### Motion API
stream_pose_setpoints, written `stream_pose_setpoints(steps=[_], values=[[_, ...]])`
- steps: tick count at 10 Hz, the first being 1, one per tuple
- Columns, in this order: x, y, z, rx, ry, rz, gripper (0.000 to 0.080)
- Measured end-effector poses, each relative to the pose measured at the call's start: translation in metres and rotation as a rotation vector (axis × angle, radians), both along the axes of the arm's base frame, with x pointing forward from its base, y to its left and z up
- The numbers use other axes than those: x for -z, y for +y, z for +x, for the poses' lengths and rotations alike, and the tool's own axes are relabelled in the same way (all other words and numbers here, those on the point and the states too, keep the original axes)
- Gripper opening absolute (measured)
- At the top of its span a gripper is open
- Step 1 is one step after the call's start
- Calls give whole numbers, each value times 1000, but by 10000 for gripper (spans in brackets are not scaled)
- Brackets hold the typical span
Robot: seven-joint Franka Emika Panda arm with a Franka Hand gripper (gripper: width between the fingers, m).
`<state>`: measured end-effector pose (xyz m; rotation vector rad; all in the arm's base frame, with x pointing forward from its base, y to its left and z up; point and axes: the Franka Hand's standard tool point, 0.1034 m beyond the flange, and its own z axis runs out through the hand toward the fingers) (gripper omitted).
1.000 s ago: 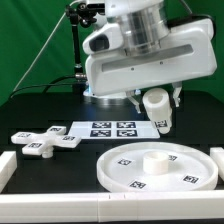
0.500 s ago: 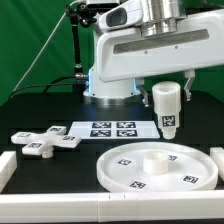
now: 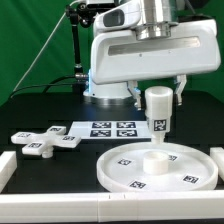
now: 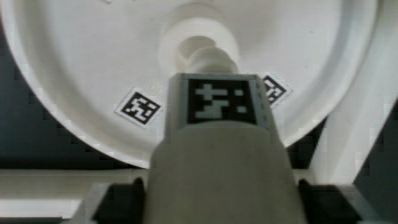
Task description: Assemble round table
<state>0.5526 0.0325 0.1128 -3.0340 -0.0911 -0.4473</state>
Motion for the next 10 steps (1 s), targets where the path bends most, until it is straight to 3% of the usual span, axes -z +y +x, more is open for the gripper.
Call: stream_pose_setpoints(steps=[10], values=[[20,4,0,-33,19,-8,409]])
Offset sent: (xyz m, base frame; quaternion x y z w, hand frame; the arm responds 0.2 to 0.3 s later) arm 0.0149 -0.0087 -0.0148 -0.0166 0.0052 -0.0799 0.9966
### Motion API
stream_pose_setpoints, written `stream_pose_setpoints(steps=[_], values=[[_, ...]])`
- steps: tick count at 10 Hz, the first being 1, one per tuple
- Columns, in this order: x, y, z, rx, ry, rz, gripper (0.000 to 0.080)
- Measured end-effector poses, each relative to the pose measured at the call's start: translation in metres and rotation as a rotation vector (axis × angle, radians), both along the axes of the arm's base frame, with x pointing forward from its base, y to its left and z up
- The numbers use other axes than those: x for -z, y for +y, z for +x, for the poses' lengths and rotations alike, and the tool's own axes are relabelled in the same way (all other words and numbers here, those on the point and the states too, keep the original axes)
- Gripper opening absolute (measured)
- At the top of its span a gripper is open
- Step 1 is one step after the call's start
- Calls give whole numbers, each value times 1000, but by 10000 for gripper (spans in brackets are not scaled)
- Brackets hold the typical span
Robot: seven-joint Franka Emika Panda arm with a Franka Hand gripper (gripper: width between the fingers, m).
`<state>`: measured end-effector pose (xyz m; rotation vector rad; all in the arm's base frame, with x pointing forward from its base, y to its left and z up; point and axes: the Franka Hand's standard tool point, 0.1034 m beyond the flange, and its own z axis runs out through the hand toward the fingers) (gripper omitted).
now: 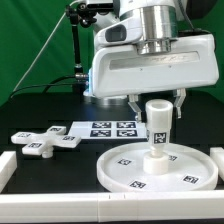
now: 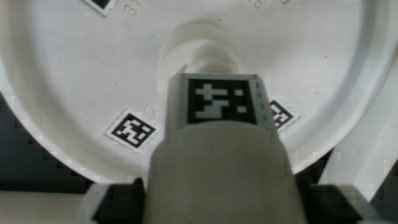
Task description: Assemble round table
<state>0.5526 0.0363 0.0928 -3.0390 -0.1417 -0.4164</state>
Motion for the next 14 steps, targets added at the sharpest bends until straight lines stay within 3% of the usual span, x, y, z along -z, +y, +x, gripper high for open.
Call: stream_pose_setpoints(steps=[4,14], values=[[-3,0,11,-16,-12,-2,409],[13,-7,1,-3,-52,-21,409]])
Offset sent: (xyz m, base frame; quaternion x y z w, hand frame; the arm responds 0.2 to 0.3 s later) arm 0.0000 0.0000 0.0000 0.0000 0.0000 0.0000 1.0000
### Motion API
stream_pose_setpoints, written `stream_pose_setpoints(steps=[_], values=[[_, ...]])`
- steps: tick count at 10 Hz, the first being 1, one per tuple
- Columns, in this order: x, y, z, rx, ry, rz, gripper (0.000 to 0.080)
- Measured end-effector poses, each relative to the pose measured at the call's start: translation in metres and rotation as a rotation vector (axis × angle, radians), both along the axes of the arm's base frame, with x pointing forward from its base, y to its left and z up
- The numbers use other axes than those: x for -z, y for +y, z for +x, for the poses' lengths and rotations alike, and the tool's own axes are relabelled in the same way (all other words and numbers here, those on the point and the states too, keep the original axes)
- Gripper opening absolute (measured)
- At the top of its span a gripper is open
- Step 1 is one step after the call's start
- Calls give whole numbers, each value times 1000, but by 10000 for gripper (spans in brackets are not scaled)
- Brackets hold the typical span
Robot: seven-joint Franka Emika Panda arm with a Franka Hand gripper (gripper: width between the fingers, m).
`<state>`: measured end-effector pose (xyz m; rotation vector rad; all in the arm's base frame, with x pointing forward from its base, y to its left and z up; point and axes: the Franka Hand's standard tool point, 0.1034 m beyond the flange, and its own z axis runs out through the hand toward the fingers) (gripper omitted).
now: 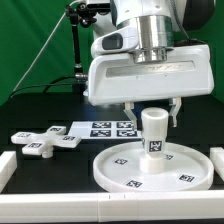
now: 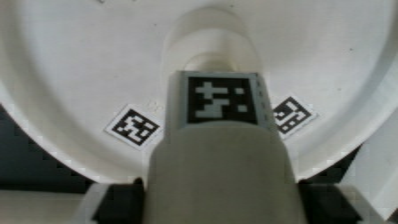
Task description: Assemble round table
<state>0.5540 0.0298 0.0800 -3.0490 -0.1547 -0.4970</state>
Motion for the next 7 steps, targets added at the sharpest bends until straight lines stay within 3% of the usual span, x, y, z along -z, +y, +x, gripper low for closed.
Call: stream_pose_setpoints(steps=[4,6,7], values=[[0,-2,4,14,-166,-38,409],[0,-2,4,13,-167,-38,409],[0,-2,4,13,-166,-38,573]])
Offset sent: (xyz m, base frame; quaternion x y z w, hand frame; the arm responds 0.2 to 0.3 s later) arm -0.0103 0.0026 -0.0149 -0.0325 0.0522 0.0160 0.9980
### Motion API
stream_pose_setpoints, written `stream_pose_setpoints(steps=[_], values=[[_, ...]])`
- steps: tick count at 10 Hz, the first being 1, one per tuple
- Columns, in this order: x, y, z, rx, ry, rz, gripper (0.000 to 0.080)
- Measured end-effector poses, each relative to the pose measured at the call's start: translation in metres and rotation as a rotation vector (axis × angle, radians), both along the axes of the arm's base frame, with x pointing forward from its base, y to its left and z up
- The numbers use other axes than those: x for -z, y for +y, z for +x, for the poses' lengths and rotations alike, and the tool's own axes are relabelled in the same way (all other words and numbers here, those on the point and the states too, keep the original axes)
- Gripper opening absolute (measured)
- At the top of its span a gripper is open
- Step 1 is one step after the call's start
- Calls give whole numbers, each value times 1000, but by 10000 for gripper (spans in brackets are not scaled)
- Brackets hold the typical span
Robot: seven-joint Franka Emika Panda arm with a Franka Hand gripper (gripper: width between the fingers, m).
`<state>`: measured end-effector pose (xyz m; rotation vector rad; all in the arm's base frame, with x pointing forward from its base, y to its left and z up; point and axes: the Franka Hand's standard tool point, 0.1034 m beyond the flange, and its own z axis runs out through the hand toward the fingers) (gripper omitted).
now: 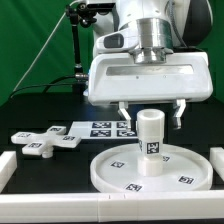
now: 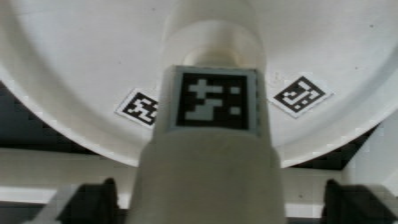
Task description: Assemble round table
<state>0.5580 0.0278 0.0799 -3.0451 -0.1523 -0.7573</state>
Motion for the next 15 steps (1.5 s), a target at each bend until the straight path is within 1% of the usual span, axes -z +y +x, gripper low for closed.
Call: stream_pose_setpoints(steps=[1,2,3,5,6,7,9,10,11,12,14,15], values=[[0,0,0,0,0,0,626],[-2,-1,0,-2,22,4,626],[-8,0,1,-4,36,9,645],[-22,0,2,-9,72,21,648],[-30,0,5,-11,88,28,649],[-33,1,8,-13,96,31,649],[-29,4,5,-19,132,39,649],[-25,6,1,-29,202,52,649],[-25,5,2,-33,301,74,649],[-29,6,4,-38,367,89,649],[-34,6,0,-64,535,115,649],[-36,7,3,-71,593,128,649]])
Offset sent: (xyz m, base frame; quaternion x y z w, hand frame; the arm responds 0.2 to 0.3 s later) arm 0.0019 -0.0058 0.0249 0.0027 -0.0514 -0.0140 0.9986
